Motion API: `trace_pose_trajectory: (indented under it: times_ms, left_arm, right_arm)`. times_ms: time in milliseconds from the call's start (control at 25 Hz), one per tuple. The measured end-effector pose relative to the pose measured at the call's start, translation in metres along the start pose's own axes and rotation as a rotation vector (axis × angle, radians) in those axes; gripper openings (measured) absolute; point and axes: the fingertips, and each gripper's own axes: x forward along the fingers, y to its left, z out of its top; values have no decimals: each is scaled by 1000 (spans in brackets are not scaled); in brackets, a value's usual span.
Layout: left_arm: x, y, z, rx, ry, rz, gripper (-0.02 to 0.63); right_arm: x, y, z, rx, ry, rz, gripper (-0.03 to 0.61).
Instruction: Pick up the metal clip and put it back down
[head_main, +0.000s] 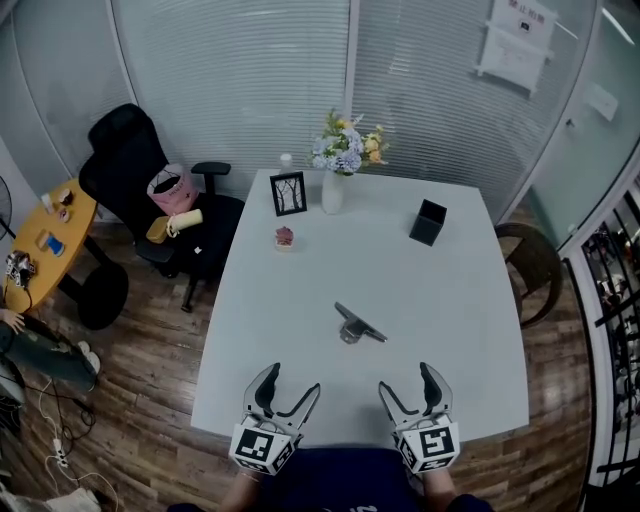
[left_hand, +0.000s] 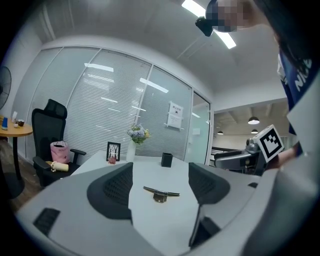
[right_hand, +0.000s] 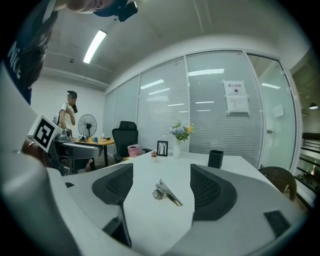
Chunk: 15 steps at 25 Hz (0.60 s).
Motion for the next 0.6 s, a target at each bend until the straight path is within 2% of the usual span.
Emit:
trace_pose_trajectory:
  times_ms: [120, 200, 320, 440, 520, 600]
  left_arm:
    - [1, -2, 4, 6, -10, 2, 327]
    - [1, -5, 5, 10, -11, -8, 286]
    - [0, -7, 5, 10, -6, -21, 180]
    - [-1, -6, 5, 1, -6, -18, 24]
    - [-2, -8, 5, -4, -9, -22, 3]
    - [-2, -10, 5, -11, -12, -27, 3]
  right_arm:
    - [2, 0, 4, -6, -14, 0, 341]
    - [1, 0, 7, -16, -27, -12, 297]
    - [1, -1, 10, -23, -49, -31, 179]
    - [1, -1, 13, -24, -61, -31, 102]
    - [1, -2, 14, -28, -67, -33, 27]
    - [1, -2, 14, -25, -70, -26, 9]
